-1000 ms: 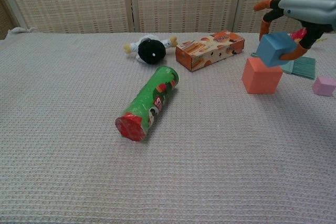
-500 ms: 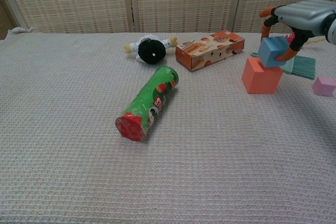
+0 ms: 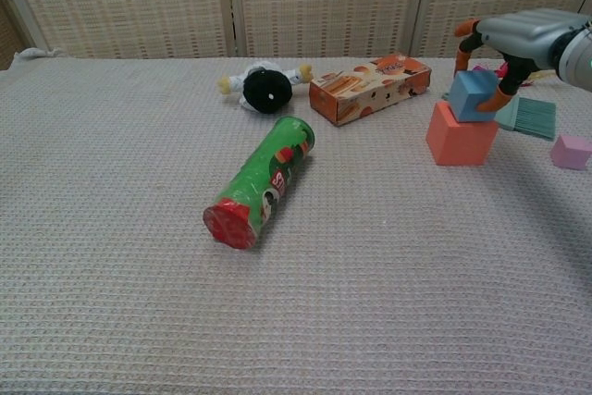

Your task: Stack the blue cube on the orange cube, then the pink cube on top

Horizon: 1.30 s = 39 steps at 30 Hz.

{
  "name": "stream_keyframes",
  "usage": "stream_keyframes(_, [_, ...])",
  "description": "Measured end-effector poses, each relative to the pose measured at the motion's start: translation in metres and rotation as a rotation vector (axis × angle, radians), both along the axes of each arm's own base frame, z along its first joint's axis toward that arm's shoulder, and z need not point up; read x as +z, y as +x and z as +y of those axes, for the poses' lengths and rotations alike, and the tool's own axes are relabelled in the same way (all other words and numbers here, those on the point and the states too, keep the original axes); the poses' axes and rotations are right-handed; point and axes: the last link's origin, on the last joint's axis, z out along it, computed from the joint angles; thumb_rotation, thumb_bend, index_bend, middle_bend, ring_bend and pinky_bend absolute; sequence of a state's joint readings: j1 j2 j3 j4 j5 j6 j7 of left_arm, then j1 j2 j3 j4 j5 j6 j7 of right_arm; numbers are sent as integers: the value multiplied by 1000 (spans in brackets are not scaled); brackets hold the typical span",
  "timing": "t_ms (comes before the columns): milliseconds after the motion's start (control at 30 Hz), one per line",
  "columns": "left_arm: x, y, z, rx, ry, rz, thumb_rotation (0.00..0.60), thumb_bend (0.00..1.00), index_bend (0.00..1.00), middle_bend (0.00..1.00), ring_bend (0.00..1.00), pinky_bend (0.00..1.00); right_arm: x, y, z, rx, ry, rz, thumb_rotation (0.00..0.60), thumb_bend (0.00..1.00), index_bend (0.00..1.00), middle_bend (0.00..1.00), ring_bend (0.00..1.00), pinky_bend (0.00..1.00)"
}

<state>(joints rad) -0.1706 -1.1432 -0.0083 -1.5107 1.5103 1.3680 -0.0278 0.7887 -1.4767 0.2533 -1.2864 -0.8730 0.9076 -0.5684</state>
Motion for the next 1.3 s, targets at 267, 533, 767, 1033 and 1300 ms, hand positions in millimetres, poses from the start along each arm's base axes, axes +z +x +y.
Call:
stream_keyframes(267, [-2, 0, 0, 0, -11, 3, 600, 444, 0, 0, 0, 46, -2, 0, 2, -7, 11, 9, 600, 138, 505, 0, 0, 0])
stream_keyframes(533, [-2, 0, 1, 2, -12, 2, 600, 445, 0, 0, 0, 57, -2, -1, 2, -25, 11, 13, 600, 137, 412, 0, 0, 0])
stream_keyframes(767, [-3, 0, 0, 1, -14, 2, 600, 445, 0, 0, 0, 58, 0, -2, 4, -40, 14, 24, 600, 137, 332, 0, 0, 0])
stream_keyframes(1033, [-3, 1, 0, 0, -12, 3, 600, 445, 0, 0, 0, 59, 5, -2, 5, -41, 9, 16, 600, 137, 192, 0, 0, 0])
stream_keyframes(1300, [-2, 0, -2, 0, -10, 5, 600, 445, 0, 0, 0, 59, 34, -25, 16, -83, -63, -6, 600, 137, 158, 0, 0, 0])
